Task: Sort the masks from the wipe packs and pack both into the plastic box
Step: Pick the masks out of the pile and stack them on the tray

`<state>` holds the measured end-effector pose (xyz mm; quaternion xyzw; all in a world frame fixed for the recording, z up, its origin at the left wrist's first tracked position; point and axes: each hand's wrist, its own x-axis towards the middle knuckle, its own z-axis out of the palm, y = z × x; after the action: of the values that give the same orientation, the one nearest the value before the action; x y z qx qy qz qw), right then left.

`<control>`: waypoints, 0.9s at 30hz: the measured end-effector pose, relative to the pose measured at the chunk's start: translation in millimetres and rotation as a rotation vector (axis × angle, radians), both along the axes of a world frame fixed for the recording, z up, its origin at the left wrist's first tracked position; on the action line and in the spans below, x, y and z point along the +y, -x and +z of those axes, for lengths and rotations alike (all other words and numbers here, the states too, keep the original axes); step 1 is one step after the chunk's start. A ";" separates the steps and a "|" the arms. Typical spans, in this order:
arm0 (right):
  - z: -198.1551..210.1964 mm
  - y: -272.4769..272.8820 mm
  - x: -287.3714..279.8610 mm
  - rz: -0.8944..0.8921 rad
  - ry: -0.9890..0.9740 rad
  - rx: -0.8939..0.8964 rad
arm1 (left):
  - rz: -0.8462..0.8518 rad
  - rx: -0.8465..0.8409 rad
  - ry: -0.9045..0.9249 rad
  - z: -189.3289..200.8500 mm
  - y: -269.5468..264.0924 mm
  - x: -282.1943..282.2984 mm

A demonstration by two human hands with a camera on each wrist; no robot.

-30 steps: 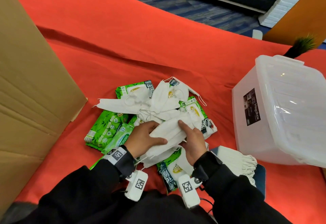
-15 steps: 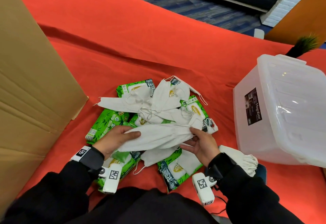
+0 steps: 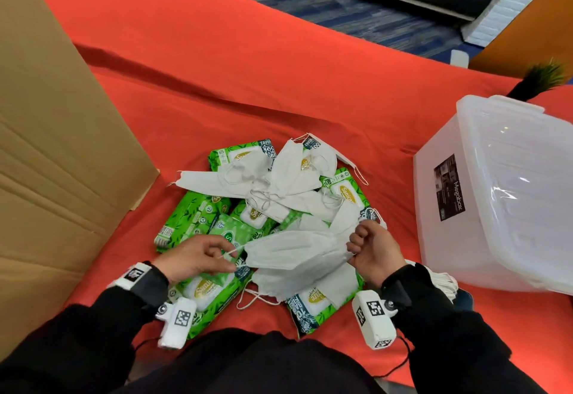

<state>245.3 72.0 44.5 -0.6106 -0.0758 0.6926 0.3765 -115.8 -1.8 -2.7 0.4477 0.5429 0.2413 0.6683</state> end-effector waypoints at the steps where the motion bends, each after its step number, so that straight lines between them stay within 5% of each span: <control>1: 8.0 4.1 0.1 0.048 -0.033 -0.008 | -0.036 0.039 -0.026 -2.5 -6.1 0.2; 8: 51.5 28.3 12.8 0.245 -0.290 -0.217 | -0.110 0.295 -0.188 -3.0 -57.2 10.6; 12: 59.3 26.4 21.7 0.272 -0.331 -0.254 | 0.040 0.318 -0.231 -4.4 -77.5 16.1; 19: 44.7 8.6 35.5 -0.010 -0.285 -0.147 | 0.152 0.204 -0.179 -5.9 -84.3 16.1; 27: -2.6 -16.0 40.8 -0.199 -0.092 0.024 | -0.139 0.542 -0.242 -6.7 -91.8 25.5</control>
<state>261.3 112.8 41.9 -0.5888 -0.0419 0.6547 0.4722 -24.0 23.7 -9.4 0.6082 0.6369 0.1296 0.4557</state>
